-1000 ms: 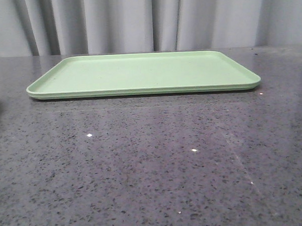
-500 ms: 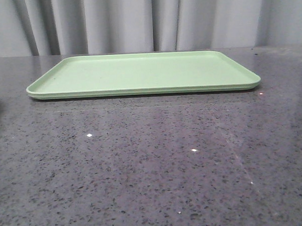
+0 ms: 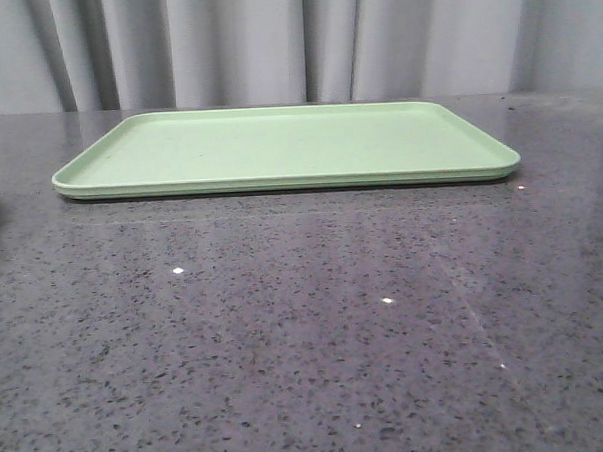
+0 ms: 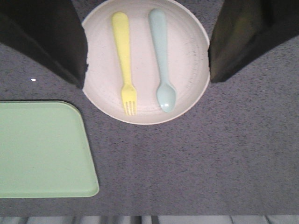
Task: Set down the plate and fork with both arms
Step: 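Open the left gripper and grasp the cream plate's rim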
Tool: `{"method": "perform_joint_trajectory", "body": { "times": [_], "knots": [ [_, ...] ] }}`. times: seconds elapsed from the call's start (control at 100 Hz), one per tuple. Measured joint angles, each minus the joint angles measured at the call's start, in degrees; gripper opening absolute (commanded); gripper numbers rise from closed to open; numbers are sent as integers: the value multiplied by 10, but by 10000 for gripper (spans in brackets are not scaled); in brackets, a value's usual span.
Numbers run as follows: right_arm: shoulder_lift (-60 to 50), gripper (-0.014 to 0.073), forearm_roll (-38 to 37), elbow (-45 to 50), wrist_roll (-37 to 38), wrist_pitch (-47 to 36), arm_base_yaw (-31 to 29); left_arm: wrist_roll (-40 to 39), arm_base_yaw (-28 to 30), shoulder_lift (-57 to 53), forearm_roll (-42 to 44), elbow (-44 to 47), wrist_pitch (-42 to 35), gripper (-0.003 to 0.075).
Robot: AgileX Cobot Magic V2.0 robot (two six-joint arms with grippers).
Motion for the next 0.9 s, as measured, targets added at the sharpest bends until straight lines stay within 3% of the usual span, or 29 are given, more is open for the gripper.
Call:
{"method": "perform_joint_trajectory", "body": {
  "times": [0.47,0.68,0.9],
  "knots": [
    [0,511,0,0,0,-3,0,-9,20,130,72,-1,-28,512],
    [0,511,0,0,0,-3,0,-4,105,189,52,-1,-70,512],
    [0,511,0,0,0,-3,0,88,211,248,-44,-1,-77,512]
  ]
}}
